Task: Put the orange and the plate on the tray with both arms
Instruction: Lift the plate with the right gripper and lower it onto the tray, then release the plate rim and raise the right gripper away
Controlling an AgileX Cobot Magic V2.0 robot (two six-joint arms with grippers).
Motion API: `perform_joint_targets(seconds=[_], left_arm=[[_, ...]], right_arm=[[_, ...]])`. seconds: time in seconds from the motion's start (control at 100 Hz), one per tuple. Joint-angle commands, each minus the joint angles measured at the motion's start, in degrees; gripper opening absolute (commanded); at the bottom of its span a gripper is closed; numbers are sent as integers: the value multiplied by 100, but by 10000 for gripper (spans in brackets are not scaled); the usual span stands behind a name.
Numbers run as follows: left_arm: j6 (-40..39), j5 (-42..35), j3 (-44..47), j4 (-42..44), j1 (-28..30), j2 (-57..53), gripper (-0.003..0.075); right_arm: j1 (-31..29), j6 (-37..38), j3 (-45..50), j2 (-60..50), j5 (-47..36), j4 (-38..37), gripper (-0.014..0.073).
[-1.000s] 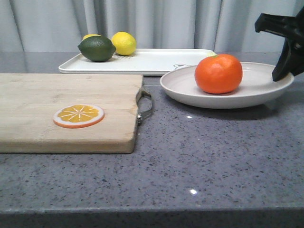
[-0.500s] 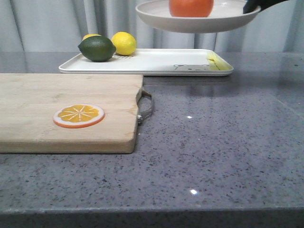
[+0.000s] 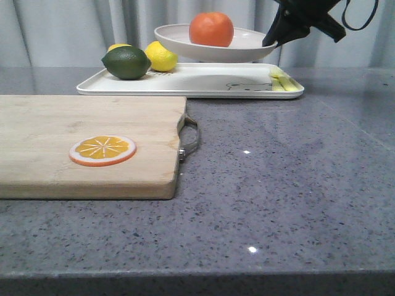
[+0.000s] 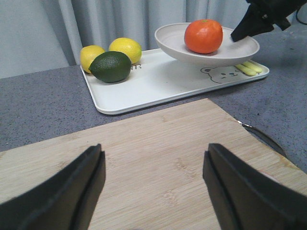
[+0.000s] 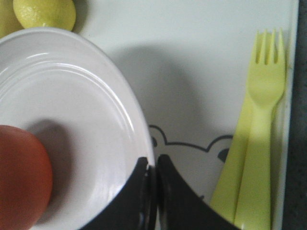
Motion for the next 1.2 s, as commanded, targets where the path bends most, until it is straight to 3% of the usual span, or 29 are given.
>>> perform_joint_targets(seconds=[0.0,1.19], left_arm=[[-16,-291,-163,-34,19,10,426],[-16,-291,-163,-34,19,10,426]], right_arm=[[-21,-71,-499,-137,-178,272,-62],[-17,-71,-652,308,-639,-32,-58]])
